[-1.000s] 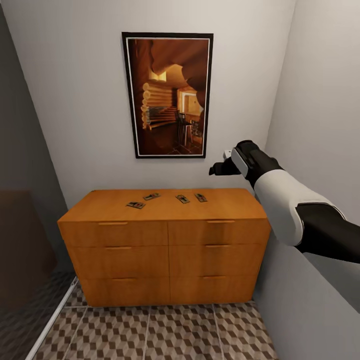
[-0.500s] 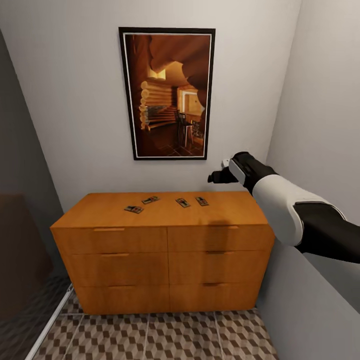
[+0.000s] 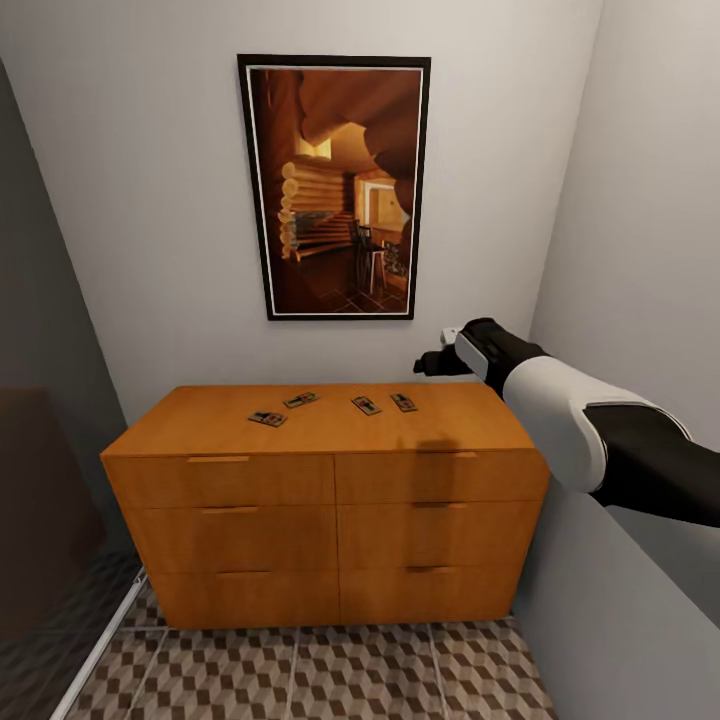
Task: Take the four mousetraps from the cabinet in the bathroom and place them on the bathroom floor. Make sure all four end up on the same floor surface, and ensure that at least two of them are either under or directly next to the same bathroom sink.
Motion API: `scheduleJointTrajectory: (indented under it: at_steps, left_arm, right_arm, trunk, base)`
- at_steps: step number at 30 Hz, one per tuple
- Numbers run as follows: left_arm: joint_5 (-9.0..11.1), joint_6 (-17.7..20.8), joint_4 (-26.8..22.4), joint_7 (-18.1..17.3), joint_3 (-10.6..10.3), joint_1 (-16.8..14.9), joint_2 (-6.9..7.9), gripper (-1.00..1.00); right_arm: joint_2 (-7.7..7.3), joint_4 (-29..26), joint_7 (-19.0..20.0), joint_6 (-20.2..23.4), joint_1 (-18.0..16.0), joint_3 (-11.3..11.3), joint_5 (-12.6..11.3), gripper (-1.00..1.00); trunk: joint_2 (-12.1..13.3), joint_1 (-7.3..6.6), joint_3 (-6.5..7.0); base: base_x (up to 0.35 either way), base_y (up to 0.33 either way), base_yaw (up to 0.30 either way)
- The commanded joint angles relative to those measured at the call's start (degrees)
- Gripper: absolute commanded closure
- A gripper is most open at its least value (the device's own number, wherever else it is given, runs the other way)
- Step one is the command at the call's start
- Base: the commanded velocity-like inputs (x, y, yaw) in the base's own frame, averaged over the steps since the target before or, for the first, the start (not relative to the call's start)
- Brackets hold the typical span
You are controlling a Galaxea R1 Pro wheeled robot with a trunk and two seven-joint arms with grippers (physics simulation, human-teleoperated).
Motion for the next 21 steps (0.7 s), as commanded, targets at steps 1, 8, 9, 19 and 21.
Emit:
scheduleJointTrajectory:
  at_steps: [1,8,9,19,21]
  left_arm:
    - [-0.2,-0.1,-0.1,0.0,0.3,0.0,-0.01,-1.0]
    - [-0.2,-0.1,0.0,0.1,0.4,0.0,-0.01,-1.0]
    - [-0.2,-0.1,0.0,0.1,0.4,0.0,0.01,-1.0]
    - [-0.2,0.0,0.1,0.0,0.4,0.0,-0.01,-1.0]
    - [-0.2,0.0,0.1,0.1,0.4,0.0,-0.01,-1.0]
  right_arm:
    - [0.01,0.0,0.2,0.2,0.0,-0.1,0.2,-1.0]
    - [0.02,0.1,0.2,-0.4,0.6,-0.1,0.2,-1.0]
    - [0.02,0.1,0.2,-0.4,0.6,-0.1,0.2,-1.0]
    - [0.01,0.2,0.3,-0.6,1.2,-0.1,0.2,-1.0]
    - [0.04,0.2,0.4,-0.6,1.7,-0.1,0.2,-1.0]
  trunk:
    - [0.0,0.0,-0.05]
    - [0.0,0.0,-0.05]
    - [0.0,0.0,-0.05]
    - [0.0,0.0,-0.05]
    - [0.0,0.0,-0.05]
  base:
    - [0.0,0.0,0.0]
    - [0.0,0.0,0.0]
    - [0.0,0.0,0.0]
    - [0.0,0.0,0.0]
    - [0.007,0.0,0.0]
